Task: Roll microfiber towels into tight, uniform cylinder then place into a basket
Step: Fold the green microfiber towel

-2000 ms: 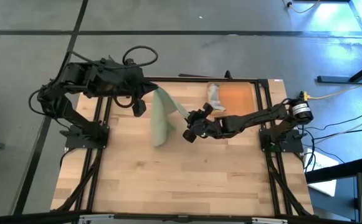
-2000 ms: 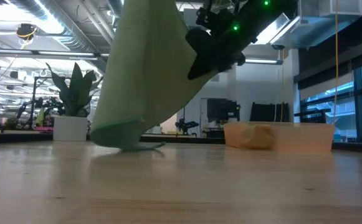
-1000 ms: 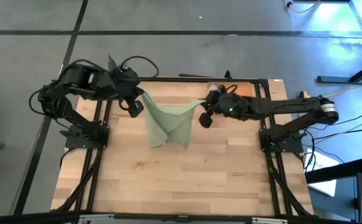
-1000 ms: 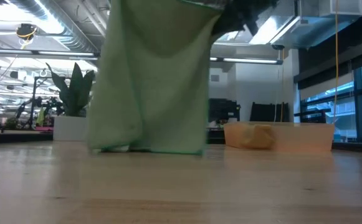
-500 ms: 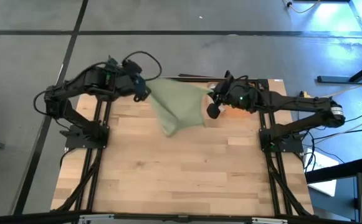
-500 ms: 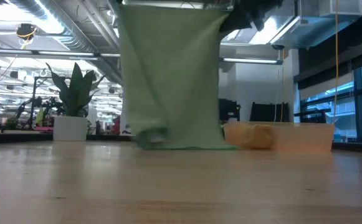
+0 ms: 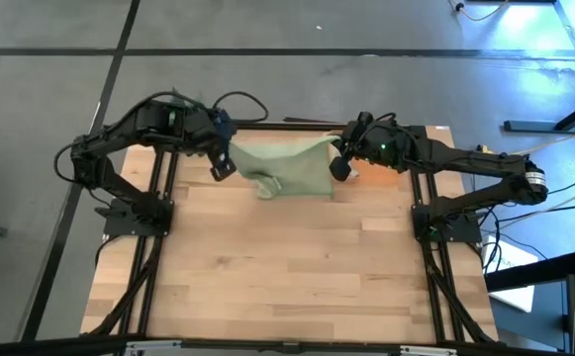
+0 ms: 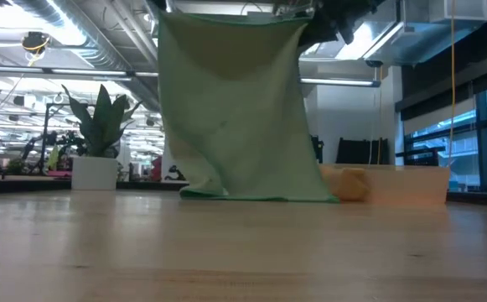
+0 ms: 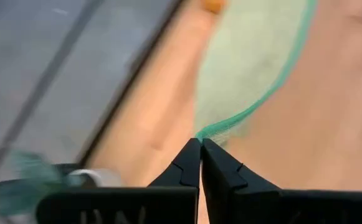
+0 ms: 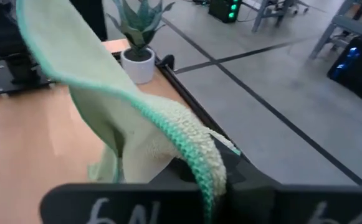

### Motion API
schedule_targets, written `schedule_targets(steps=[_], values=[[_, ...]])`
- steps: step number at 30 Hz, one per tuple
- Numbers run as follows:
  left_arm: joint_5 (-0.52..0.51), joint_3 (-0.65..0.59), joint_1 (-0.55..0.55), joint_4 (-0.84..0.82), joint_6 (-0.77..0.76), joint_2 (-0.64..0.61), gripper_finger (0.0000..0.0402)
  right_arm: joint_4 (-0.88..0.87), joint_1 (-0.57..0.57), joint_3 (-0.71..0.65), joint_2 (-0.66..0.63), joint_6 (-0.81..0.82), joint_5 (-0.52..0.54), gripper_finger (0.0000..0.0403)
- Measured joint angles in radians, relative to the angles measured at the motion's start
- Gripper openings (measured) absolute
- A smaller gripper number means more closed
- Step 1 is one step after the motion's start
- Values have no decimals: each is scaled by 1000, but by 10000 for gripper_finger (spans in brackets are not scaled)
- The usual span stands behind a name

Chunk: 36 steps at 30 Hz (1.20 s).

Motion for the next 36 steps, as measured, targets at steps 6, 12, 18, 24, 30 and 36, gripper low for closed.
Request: schedule_targets(steps=[6, 12, 18, 24, 30, 36], values=[[183, 0, -12, -7, 4, 0, 0, -97, 0, 89, 0, -26, -16, 4], [258, -13, -25, -24, 28, 0, 0, -260, 0, 189, 1, -26, -22, 5], [137, -69, -24, -24, -16, 0, 0, -423, 0, 261, 0, -7, -163, 5], [-45, -127, -15, 57, -71, 1, 0, -493, 0, 275, 0, 6, -420, 5], [-93, -113, -4, 235, 47, 1, 0, -496, 1, 276, 0, 9, -539, 6], [-61, -31, -4, 317, 133, 0, 0, -469, 1, 277, 0, 9, -525, 6]])
